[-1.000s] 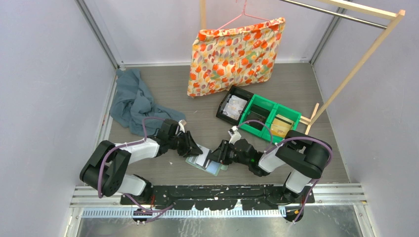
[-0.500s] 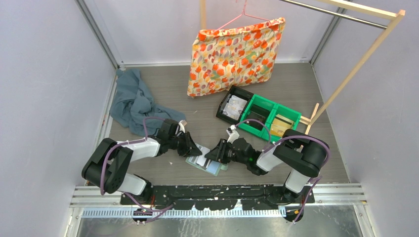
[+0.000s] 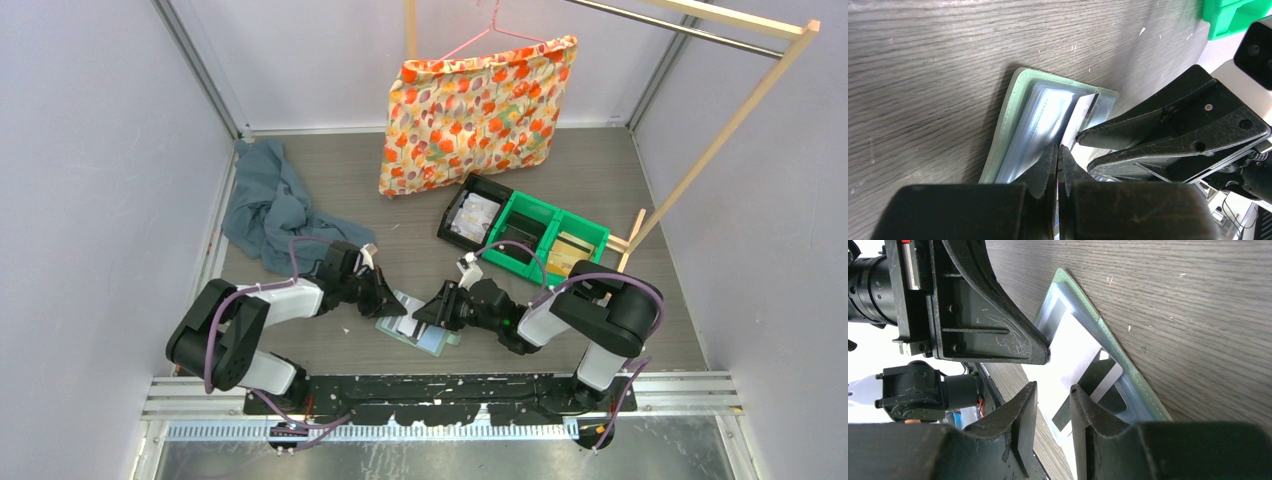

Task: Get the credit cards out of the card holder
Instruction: Pick up the credit card from the card holder.

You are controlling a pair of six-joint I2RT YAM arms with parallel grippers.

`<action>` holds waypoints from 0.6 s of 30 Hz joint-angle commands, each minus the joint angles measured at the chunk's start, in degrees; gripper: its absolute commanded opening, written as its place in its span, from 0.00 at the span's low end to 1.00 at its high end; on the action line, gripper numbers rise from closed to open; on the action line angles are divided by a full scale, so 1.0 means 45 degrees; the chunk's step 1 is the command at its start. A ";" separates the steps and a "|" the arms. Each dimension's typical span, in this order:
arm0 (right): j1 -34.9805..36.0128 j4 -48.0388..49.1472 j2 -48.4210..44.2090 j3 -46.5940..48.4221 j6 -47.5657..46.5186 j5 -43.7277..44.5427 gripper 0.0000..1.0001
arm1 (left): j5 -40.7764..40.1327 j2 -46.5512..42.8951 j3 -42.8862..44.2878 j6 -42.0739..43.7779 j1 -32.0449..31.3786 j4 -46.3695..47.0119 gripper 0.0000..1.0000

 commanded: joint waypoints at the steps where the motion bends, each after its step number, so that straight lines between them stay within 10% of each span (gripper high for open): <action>1: 0.0079 -0.0405 -0.0421 -0.0101 -0.0177 0.0269 0.37 | -0.0351 -0.0517 -0.0082 0.0278 0.0281 -0.0635 0.00; 18: -0.0130 -0.3907 -0.4999 -0.0791 -0.0789 0.1658 0.49 | -0.0543 -0.2633 -0.0136 0.0238 0.0582 -0.2157 0.01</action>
